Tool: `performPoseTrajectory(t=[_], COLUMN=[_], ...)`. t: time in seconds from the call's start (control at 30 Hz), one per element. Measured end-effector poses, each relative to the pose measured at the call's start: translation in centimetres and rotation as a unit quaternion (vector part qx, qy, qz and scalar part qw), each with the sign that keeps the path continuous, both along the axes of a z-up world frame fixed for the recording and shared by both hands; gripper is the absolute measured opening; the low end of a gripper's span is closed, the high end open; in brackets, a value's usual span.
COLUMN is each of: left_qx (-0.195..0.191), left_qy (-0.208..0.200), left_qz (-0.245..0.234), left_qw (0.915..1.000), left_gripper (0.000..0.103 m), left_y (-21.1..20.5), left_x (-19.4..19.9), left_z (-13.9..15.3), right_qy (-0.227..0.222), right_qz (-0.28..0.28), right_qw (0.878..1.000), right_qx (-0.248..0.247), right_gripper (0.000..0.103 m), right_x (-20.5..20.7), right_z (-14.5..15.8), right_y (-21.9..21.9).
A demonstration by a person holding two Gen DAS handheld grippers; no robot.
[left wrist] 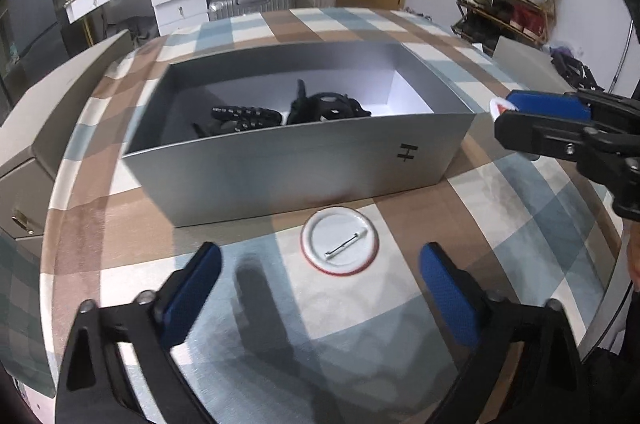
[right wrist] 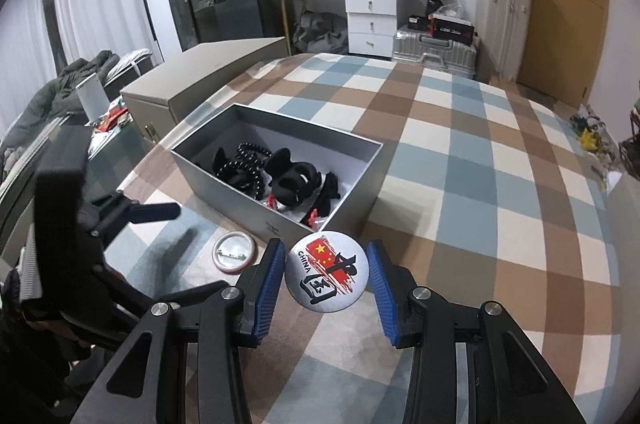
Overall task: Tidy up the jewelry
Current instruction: 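Grasp the red-printed badge with the right tool while the left tool grasps the white pin badge, then carry both badges over the grey box and lower them inside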
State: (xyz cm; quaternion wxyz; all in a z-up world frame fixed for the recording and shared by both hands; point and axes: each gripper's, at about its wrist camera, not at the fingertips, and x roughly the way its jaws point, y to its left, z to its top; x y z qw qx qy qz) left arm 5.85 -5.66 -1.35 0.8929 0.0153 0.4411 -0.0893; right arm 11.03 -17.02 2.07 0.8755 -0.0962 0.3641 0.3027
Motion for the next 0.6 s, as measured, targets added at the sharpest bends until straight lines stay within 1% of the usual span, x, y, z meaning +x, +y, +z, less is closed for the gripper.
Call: performPoseTrajectory(t=[0.03,0.1,0.17,0.23,0.27,0.3,0.37,0.5,0.6], left_qx=[0.001,0.006,0.017,0.020,0.021,0.019,0.000,0.009,0.002], left_qy=[0.005,0.013,0.010,0.006,0.002,0.000,-0.007,-0.027,-0.036], left_qz=[-0.003,-0.006,-0.010,-0.014,-0.014,-0.015,-0.021,-0.026,-0.019], left_qw=[1.0000,0.9999,0.9998,0.9997,0.9997,0.9997,0.9998,0.9993,0.9992], left_gripper=[0.087,0.073,0.067,0.056,0.043,0.036,0.036,0.036,0.036], left_y=[-0.1,-0.3,-0.5,-0.5,-0.5,-0.5,-0.2,-0.1,0.5], left_x=[0.1,0.2,0.1,0.1,0.0,0.0,-0.5,-1.4,-1.6], left_z=[-0.2,-0.4,-0.4,-0.3,-0.2,-0.2,0.2,0.7,0.9], right_qy=[0.000,0.000,0.001,0.002,0.002,0.002,0.002,-0.002,-0.007], right_qz=[0.000,0.000,0.001,0.002,0.001,0.001,0.002,0.003,0.004], right_qw=[1.000,1.000,1.000,1.000,1.000,1.000,1.000,1.000,1.000], right_qx=[0.001,0.003,0.003,0.005,0.004,0.004,0.005,0.004,0.004], right_gripper=[0.041,0.041,0.041,0.041,0.041,0.041,0.041,0.041,0.041], right_x=[0.1,0.1,0.1,0.1,0.1,0.1,0.1,0.0,-0.2], right_z=[0.0,0.0,0.0,0.0,0.0,0.0,0.0,-0.1,0.0], right_y=[-0.1,-0.1,-0.2,-0.1,-0.1,-0.1,-0.1,0.1,0.4])
